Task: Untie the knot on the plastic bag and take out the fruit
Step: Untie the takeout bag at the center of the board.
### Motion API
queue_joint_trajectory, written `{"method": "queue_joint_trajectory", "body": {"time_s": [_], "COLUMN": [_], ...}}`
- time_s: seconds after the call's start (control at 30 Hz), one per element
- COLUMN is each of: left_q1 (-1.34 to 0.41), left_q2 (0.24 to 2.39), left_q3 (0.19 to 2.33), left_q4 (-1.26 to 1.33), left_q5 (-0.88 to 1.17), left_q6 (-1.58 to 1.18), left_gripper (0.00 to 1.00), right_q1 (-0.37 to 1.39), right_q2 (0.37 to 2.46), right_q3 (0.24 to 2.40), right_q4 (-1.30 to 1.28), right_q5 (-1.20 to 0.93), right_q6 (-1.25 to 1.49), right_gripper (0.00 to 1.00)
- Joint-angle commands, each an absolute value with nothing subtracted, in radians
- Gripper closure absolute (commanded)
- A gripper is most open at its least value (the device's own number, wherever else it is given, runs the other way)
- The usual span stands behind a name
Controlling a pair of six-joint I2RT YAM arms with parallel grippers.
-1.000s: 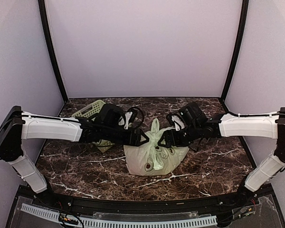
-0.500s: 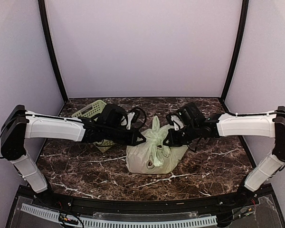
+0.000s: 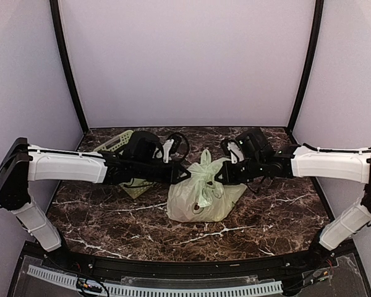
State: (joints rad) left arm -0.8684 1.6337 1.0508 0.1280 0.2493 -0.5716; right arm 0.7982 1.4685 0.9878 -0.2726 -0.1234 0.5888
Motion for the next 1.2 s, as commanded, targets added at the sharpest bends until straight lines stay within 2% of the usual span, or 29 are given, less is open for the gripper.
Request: {"method": "queue_joint_trajectory", "body": {"time_s": [0.0,0.3,0.57,0.7,0.77,1.17], "left_q1": [-0.835,-0.779,-0.777,-0.776,-0.778,-0.777], "left_q2": [1.56,1.558,1.563,1.564,1.565,1.559], "left_q3": [1.005,0.861,0.865,0.881,0.887,0.89], "left_q4": [0.188,0.293,0.32,0.312,0.31,0.296], "left_q5": [0.248,0.29,0.331,0.349,0.356,0.364], "left_q6": [-0.592,-0.669,-0.66,-0.642,-0.641,-0.636], "left_gripper": [0.99,0.99,0.99,0.99,0.99,0.99], "right_q1": [0.773,0.735,0.735,0.735,0.734,0.673], "right_q2": [1.444,1.444,1.369,1.281,1.252,1.493], "right_q3": [0.965,0.901,0.926,0.953,0.974,1.23], "right_q4": [-0.262,-0.26,-0.247,-0.275,-0.292,-0.424], "right_q5": [-0.087,-0.123,-0.156,-0.159,-0.163,-0.379], "right_q6": [0.605,0.639,0.534,0.433,0.383,0.129], "right_gripper": [1.0,1.0,0.98,0.58,0.47,0.25]}}
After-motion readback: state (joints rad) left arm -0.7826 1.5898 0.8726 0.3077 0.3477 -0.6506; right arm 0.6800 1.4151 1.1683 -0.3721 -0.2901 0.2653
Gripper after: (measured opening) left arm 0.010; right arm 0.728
